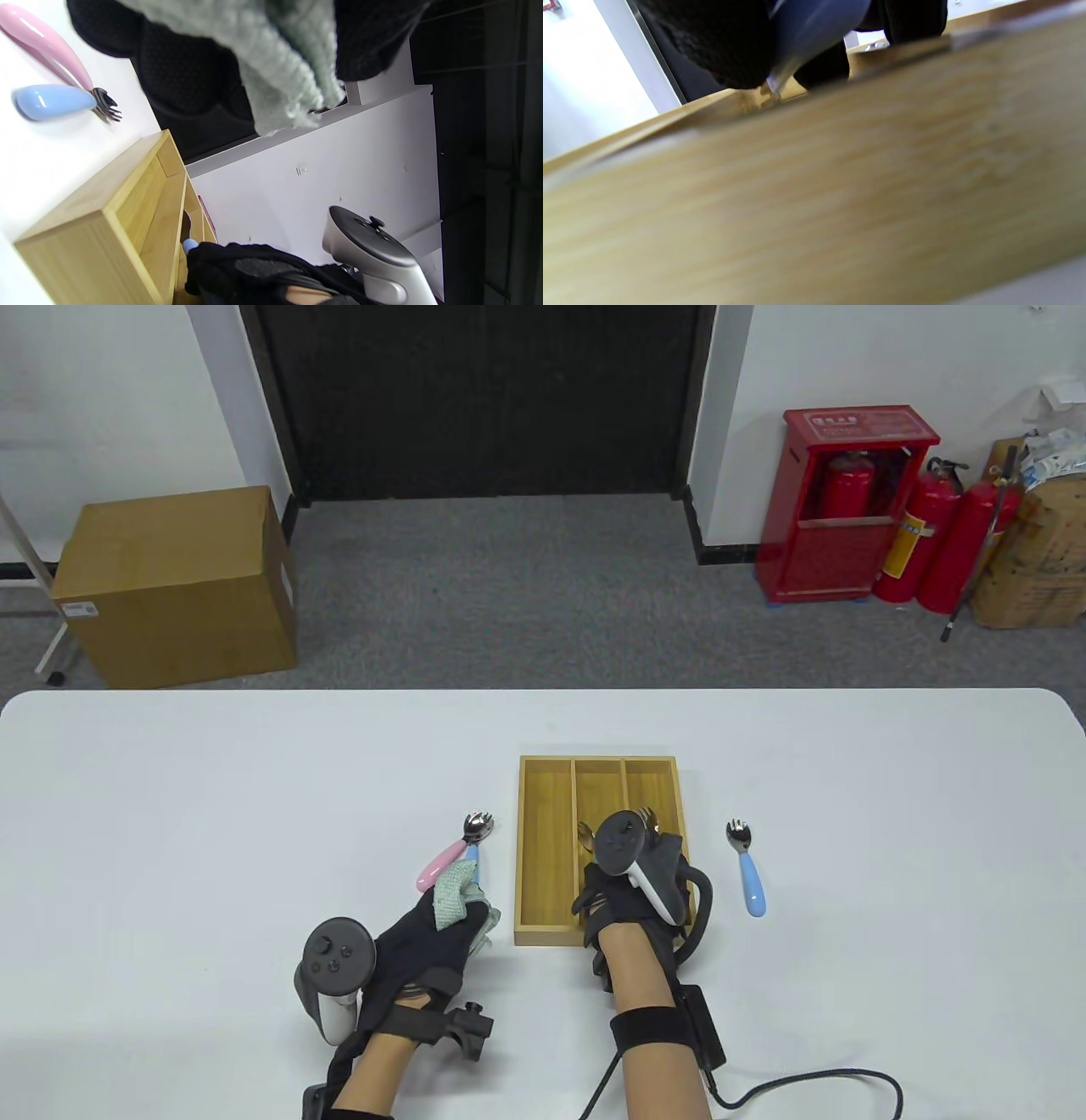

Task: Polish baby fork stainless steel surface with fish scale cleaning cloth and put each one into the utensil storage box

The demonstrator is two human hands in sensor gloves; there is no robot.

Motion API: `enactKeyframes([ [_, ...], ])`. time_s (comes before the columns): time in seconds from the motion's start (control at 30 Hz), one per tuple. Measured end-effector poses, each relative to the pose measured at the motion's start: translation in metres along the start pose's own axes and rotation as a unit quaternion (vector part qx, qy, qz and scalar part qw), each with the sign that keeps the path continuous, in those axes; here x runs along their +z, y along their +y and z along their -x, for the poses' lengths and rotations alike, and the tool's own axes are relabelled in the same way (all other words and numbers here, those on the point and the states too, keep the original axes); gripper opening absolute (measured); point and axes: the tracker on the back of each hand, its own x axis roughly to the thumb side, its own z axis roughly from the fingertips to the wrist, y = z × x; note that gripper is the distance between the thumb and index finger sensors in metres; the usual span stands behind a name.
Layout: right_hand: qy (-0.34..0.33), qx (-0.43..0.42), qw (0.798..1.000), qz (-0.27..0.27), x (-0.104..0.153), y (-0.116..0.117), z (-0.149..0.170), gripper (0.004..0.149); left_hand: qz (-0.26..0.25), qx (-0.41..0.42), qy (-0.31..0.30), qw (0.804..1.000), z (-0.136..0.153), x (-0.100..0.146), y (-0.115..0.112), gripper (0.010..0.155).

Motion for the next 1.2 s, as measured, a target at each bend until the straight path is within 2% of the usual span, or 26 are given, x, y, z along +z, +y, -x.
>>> enactKeyframes([
  [0.17,-0.015,0.054,0.998,-0.007,-0.001,0.011,-0.007,0.048,0.008,-0.004,0.000,1.000,0.001,0.000,-0.004,0.044],
  [0.3,-0.031,0.095,0.995,-0.014,-0.001,0.011,-0.010,0.051,0.012,-0.002,0.001,1.000,0.001,-0.001,-0.004,0.044],
  [0.4,-0.043,0.063,0.997,-0.013,0.002,-0.003,-0.007,0.051,0.011,-0.002,0.002,1.000,0.001,-0.001,-0.004,0.044],
  [0.5,-0.040,0.016,0.999,-0.001,0.001,-0.028,0.007,0.052,0.012,-0.004,0.006,1.000,0.004,-0.001,-0.004,0.044],
  [0.63,-0.001,0.004,0.999,0.033,-0.001,-0.060,0.045,0.053,0.008,-0.004,0.005,1.000,0.004,0.000,-0.003,0.045],
  [0.77,0.050,0.028,0.998,0.038,-0.006,-0.072,0.088,0.053,0.014,-0.004,0.009,1.000,0.005,-0.002,-0.004,0.045],
  [0.87,0.098,0.032,0.994,0.031,-0.008,-0.069,0.122,0.053,0.014,-0.006,0.010,1.000,0.007,-0.001,-0.005,0.045],
  [0.97,0.129,0.013,0.991,0.016,-0.010,-0.058,0.143,0.055,0.016,-0.005,0.012,1.000,0.007,-0.001,-0.005,0.046],
  [1.2,0.164,0.003,0.986,0.007,-0.021,-0.042,0.156,0.060,0.018,0.005,0.011,1.000,0.007,-0.001,-0.004,0.046],
])
